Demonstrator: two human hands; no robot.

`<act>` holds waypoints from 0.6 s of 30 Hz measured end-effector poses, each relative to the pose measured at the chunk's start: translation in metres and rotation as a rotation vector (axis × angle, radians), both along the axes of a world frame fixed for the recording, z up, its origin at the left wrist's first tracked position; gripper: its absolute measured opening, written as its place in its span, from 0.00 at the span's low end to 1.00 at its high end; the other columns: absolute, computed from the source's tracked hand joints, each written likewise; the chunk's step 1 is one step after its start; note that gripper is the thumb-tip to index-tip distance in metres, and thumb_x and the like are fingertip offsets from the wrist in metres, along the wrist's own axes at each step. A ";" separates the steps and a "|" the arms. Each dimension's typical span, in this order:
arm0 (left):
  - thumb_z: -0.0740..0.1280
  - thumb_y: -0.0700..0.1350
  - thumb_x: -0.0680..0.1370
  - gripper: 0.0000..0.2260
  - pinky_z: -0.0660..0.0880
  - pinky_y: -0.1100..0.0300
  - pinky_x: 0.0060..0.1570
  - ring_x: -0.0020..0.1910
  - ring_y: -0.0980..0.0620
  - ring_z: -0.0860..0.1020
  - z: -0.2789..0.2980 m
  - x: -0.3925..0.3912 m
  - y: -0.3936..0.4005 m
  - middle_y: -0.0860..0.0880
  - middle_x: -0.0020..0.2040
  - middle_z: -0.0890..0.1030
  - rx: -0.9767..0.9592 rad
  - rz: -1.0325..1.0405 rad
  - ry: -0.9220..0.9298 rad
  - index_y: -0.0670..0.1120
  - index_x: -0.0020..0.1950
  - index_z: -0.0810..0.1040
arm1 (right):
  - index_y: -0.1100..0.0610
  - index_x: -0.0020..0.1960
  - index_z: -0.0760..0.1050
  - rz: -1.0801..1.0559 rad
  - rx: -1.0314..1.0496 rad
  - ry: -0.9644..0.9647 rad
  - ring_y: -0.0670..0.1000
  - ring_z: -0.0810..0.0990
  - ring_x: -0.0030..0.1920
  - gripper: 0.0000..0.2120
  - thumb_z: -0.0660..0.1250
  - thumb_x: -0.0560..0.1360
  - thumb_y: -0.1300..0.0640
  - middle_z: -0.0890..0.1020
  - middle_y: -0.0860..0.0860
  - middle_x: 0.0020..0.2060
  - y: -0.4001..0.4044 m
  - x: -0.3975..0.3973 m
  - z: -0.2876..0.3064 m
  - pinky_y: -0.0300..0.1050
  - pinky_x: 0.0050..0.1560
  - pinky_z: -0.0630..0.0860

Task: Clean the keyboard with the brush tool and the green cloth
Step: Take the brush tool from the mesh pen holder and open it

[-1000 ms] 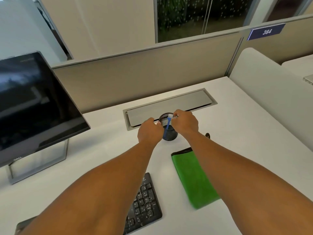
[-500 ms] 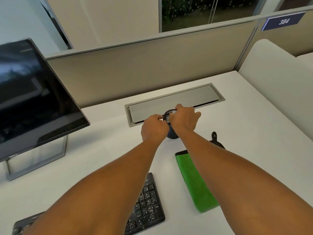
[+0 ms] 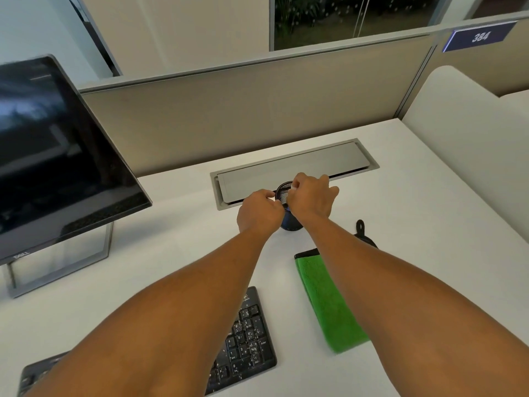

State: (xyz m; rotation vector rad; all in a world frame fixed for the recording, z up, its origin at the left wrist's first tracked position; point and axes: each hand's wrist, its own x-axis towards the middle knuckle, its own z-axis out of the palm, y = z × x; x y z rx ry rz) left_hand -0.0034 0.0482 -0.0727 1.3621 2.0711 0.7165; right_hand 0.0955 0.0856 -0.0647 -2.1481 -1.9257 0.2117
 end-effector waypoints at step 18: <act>0.62 0.43 0.82 0.12 0.73 0.63 0.42 0.49 0.54 0.75 0.083 -0.026 -0.050 0.55 0.53 0.78 0.198 0.035 -0.161 0.50 0.64 0.78 | 0.60 0.61 0.68 0.093 0.148 0.507 0.55 0.75 0.48 0.18 0.62 0.73 0.70 0.72 0.54 0.57 -0.044 0.000 0.102 0.48 0.45 0.72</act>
